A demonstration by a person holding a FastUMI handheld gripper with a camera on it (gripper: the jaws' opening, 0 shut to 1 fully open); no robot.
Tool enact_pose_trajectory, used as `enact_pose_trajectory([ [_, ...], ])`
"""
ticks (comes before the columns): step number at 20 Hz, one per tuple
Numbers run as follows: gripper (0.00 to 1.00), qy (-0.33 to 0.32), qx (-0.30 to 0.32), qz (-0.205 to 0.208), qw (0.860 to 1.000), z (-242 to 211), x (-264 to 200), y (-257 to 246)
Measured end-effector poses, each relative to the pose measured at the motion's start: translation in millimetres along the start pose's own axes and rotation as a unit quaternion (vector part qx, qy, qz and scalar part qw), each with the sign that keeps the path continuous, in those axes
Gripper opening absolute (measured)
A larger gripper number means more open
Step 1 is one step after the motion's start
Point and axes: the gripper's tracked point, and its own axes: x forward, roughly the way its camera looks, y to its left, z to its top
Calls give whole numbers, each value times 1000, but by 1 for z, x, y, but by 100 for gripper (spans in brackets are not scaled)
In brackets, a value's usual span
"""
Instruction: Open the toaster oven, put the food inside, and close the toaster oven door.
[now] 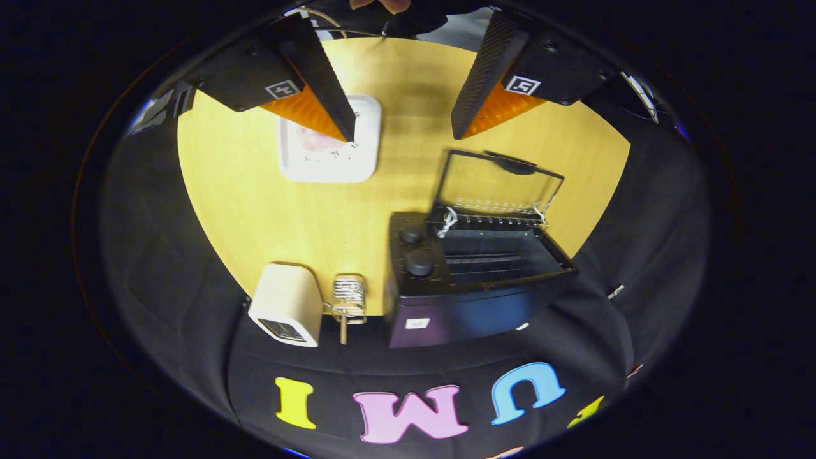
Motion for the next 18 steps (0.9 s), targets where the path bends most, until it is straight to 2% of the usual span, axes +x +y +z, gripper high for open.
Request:
enact_pose_trajectory([
  [5,99,66,7,1,998,-17,24,-80],
  [9,98,121,42,4,992,-26,56,-123],
  [10,95,133,47,4,990,-29,66,-132],
  [12,81,153,50,1,987,-33,84,-146],
  [14,72,180,58,9,982,-40,97,-150],
  [18,72,217,44,21,975,-54,110,-153],
])
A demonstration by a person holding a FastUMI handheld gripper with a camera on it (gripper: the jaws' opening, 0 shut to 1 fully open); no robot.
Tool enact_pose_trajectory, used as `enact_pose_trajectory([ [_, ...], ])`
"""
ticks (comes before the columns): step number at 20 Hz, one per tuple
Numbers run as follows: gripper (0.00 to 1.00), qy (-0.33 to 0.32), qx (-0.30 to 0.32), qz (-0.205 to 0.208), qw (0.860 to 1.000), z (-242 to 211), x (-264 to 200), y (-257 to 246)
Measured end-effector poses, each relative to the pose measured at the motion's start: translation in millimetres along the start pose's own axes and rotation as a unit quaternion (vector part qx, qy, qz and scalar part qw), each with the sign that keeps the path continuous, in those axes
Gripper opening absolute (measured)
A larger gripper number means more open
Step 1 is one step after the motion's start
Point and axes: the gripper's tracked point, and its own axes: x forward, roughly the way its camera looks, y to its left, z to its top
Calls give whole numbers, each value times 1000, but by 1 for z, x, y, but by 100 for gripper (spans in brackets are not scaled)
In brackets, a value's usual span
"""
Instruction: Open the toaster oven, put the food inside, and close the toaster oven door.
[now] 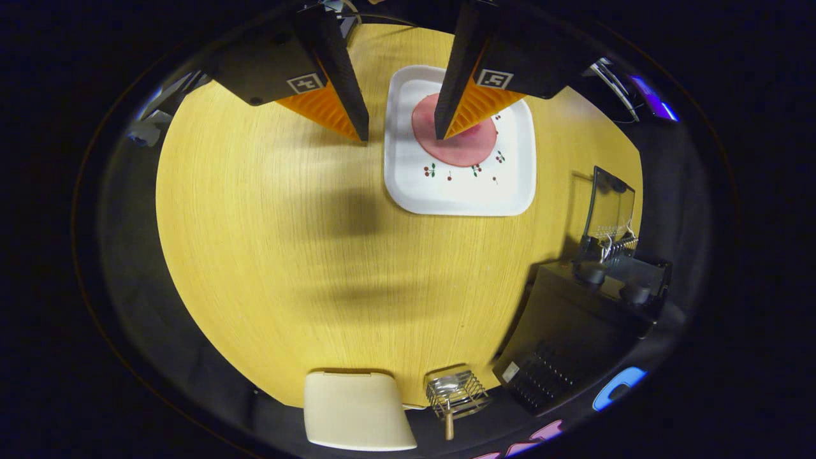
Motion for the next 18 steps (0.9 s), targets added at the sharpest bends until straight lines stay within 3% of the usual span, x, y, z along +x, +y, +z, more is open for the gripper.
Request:
enact_pose_trajectory([
  [1,72,4,-5,4,1000,-2,6,1],
  [3,38,0,12,7,1000,0,7,0],
  [5,36,2,13,9,1000,0,6,-5],
  [7,15,0,27,16,1000,-2,17,-12],
  [10,6,-9,55,75,996,3,6,-11],
  [13,5,-6,141,140,980,-4,-6,-13],
  [18,5,-29,196,176,964,-11,-22,-16],
])
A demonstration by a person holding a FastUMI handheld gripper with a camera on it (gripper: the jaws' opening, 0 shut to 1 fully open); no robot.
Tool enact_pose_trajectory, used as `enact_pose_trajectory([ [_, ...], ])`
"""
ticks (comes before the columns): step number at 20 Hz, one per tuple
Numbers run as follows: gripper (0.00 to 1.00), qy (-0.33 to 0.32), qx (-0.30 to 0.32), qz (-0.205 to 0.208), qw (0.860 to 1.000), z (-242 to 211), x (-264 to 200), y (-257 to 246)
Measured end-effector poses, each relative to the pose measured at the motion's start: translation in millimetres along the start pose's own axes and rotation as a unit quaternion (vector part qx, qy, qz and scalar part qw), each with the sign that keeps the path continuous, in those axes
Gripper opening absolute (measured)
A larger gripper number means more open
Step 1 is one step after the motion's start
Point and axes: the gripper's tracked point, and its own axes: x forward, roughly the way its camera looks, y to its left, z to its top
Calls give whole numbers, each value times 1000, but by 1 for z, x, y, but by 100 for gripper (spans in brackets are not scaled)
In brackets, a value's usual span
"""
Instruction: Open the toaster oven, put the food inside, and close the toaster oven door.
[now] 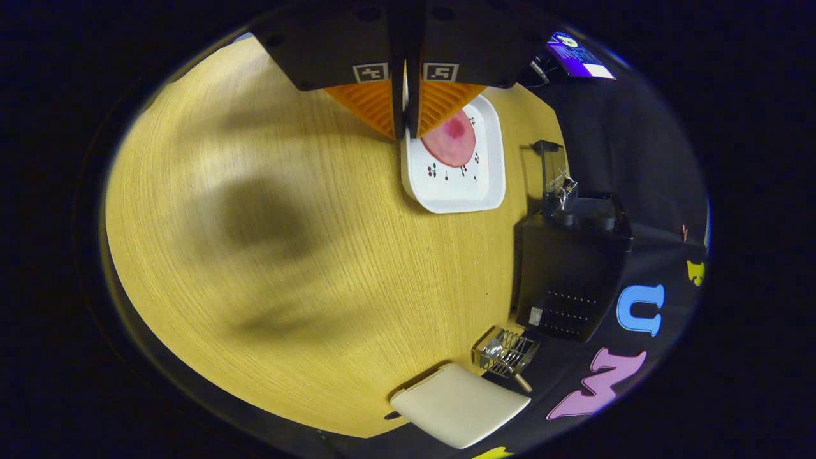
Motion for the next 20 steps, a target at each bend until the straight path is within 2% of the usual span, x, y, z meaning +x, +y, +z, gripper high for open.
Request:
enact_pose_trajectory([
  [3,5,-26,59,32,997,-7,-11,26],
  [10,5,-94,95,21,991,-51,-10,105],
  [13,5,-115,103,11,988,-71,8,145],
  [20,5,-145,180,19,973,-93,75,235],
])
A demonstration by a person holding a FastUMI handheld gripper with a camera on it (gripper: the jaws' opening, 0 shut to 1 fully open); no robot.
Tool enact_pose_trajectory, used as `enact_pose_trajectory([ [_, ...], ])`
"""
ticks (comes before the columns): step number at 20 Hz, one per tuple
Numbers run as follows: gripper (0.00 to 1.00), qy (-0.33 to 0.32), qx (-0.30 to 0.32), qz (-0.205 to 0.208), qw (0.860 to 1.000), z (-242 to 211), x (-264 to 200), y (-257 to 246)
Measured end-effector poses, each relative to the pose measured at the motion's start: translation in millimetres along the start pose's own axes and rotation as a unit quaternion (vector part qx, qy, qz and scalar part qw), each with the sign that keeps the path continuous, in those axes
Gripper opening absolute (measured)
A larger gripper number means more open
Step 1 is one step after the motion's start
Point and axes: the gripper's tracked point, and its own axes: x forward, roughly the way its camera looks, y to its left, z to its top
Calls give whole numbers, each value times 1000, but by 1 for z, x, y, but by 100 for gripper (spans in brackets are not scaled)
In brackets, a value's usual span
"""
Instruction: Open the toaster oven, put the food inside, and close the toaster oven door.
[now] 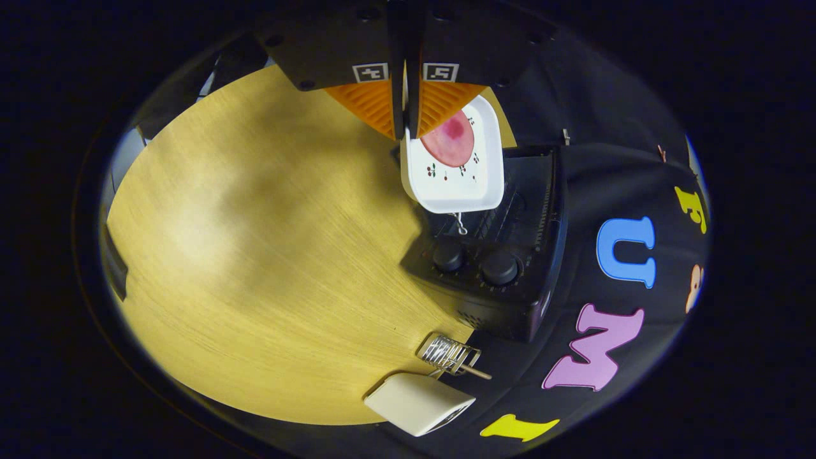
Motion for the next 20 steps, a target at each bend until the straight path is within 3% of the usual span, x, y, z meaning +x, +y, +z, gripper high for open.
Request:
enact_pose_trajectory([
  [9,5,-86,124,-19,988,-17,61,87],
  [15,5,-129,235,-43,962,-19,94,104],
  [20,5,-167,267,-58,947,-8,110,115],
])
